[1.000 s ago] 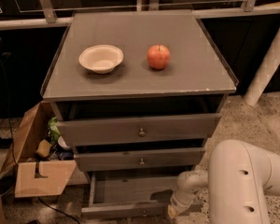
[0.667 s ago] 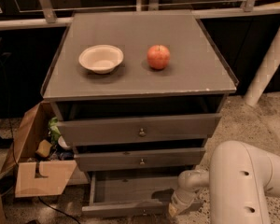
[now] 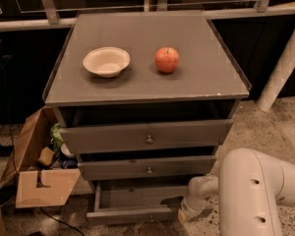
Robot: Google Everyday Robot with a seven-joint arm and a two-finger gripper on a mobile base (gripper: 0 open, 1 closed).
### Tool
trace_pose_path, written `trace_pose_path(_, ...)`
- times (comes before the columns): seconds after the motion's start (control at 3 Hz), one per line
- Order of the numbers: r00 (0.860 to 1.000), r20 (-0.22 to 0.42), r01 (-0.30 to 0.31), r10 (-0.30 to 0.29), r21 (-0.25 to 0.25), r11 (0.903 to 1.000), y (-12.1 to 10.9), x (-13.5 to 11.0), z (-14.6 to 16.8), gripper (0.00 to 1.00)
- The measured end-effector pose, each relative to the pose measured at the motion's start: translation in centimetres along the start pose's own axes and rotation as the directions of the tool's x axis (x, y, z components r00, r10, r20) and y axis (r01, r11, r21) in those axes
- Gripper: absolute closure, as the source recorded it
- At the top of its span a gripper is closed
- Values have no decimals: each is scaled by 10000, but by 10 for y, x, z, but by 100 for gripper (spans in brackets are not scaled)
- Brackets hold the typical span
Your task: Close bottom drawer
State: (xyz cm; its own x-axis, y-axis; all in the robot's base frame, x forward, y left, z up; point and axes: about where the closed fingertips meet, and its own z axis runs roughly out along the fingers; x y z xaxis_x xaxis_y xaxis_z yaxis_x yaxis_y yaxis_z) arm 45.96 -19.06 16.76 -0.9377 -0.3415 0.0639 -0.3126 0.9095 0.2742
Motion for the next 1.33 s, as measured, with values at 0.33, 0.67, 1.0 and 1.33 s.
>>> trace_pose_path(0.33,10000,0,0,0,0,10000,0,0,0,100)
trace_pose_path(0.67,9998,91,-152,151,11,9999,0,-9,4,100)
trace_pose_path(1.0,9988,401,-278,274,72,9996,-2,-23,1,100)
trace_pose_path(1.33,9959,794,-437,424,149,9989,-6,-41,-4,100)
